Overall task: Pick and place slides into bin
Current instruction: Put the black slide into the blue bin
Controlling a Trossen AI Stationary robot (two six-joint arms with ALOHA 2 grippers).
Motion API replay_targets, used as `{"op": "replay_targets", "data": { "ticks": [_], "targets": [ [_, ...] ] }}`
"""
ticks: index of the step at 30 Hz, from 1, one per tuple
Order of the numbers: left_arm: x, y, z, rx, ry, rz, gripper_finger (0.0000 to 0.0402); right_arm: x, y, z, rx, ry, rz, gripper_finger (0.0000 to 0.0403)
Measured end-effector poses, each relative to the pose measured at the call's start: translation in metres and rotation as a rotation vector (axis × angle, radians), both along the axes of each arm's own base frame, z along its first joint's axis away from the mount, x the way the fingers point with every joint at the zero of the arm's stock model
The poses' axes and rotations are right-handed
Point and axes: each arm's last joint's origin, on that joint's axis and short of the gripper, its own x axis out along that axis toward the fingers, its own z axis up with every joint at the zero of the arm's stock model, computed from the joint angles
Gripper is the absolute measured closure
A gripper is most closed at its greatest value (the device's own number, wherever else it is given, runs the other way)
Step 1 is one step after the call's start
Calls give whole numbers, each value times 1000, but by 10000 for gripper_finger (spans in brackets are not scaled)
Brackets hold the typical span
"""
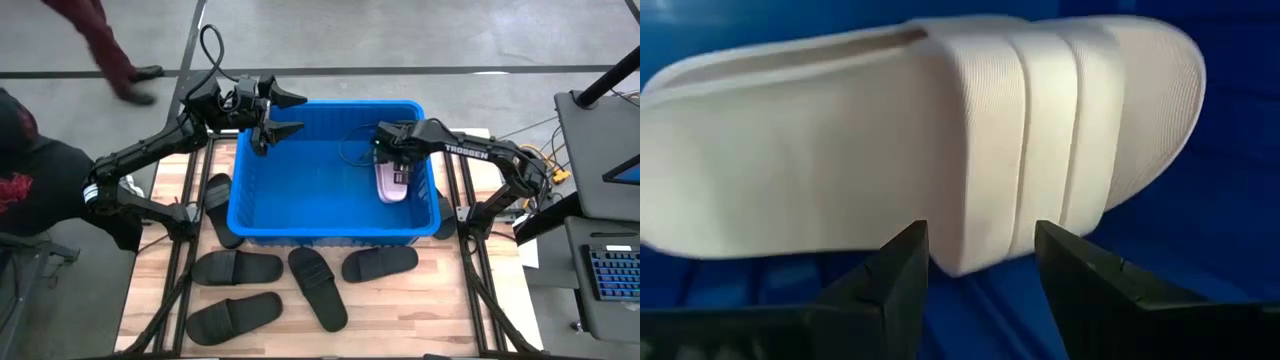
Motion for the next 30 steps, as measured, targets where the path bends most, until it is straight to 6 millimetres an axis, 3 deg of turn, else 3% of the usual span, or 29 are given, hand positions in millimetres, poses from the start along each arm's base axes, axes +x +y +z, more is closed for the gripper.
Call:
{"op": "replay_targets", "data": {
  "ticks": [6,12,22,30],
  "targets": [
    [0,0,0,0,0,0,100,4,-2,18,-28,-107,-149,230],
    [0,0,0,0,0,0,100,13,-3,54,30,-313,-193,235],
    [-4,-2,-4,-39,60,-3,100,20,6,141,281,-777,-234,240],
    [-19,-10,-6,-86,149,-2,100,7,32,214,281,-1049,-201,253]
  ]
}}
